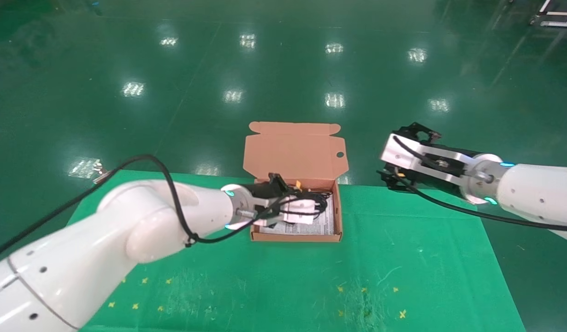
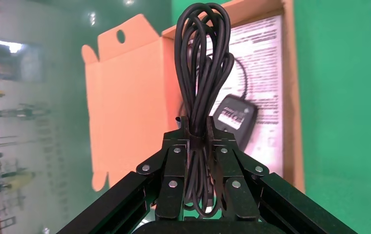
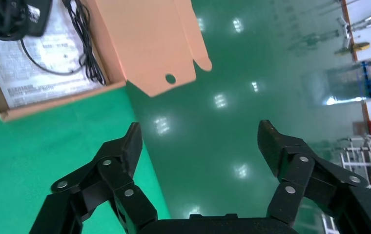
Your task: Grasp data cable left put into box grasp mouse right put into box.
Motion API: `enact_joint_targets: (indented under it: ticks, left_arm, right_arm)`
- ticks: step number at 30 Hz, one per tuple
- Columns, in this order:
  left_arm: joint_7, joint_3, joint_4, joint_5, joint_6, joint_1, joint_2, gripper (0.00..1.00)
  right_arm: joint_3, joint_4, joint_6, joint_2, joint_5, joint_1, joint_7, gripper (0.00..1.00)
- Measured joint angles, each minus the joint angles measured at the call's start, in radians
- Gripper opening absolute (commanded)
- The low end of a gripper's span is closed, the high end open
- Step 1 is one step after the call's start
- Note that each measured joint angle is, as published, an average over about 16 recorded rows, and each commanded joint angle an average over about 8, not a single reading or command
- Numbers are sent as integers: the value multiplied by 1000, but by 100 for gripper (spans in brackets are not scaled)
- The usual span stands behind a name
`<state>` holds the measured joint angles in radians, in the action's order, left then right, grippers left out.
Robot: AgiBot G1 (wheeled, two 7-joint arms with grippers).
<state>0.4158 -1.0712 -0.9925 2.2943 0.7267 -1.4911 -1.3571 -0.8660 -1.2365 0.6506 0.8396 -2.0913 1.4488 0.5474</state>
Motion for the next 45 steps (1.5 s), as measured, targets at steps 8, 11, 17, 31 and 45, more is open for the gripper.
enact_joint_targets:
  ticks: [8, 11, 17, 31, 45]
  left_arm:
    - [-8, -87, 49, -65, -73, -10, -16, 79]
    - [-6, -105, 57, -78, -85, -14, -17, 100]
    - [-5, -114, 58, -87, -90, -18, -15, 100]
    - [15, -73, -9, -81, -121, -80, 38, 100]
    - [15, 17, -14, -149, -127, -131, 86, 100]
  right_arm:
    - [19, -92, 31, -40, -82, -14, 106, 100]
    - [23, -106, 35, -45, -94, -17, 122, 100]
    - [24, -110, 38, -46, -99, -18, 126, 100]
    - [33, -83, 23, -30, -107, 37, 90, 100]
    - [64, -65, 86, -26, -82, 126, 6, 100]
